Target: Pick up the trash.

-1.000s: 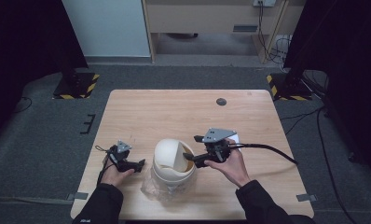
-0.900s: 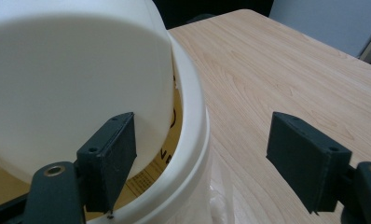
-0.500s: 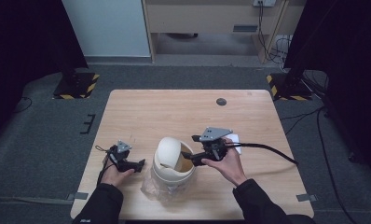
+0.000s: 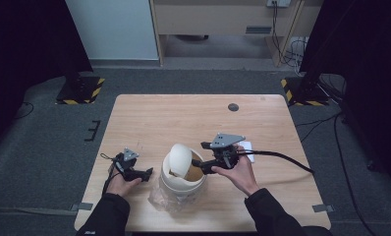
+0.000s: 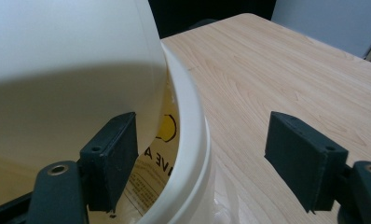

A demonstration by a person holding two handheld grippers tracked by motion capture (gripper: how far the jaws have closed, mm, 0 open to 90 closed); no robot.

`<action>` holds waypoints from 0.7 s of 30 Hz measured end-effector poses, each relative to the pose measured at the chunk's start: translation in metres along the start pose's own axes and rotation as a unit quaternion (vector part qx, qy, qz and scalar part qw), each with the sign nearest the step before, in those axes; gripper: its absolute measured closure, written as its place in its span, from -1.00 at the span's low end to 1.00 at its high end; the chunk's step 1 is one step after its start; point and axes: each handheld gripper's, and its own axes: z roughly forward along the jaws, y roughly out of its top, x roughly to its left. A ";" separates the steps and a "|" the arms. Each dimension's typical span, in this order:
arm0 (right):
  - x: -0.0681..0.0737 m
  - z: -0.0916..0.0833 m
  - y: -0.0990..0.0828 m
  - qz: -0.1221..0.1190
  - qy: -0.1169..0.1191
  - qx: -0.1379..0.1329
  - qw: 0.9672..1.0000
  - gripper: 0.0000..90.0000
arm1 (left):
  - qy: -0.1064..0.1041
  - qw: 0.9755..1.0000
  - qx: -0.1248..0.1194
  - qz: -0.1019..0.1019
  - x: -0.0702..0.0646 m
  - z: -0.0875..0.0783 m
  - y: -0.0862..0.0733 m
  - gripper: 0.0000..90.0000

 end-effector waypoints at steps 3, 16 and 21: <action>0.000 0.002 0.000 0.001 0.001 0.002 1.000 -0.45 | 0.000 1.000 0.000 0.000 0.000 0.000 0.000 -1.00; -0.007 -0.024 0.008 -0.023 -0.027 0.002 0.999 -0.44 | 0.000 1.000 0.000 0.000 0.000 0.000 0.000 -1.00; -0.026 -0.046 0.008 0.005 -0.050 -0.024 0.998 -0.43 | 0.000 1.000 0.000 0.000 0.000 0.000 0.000 -1.00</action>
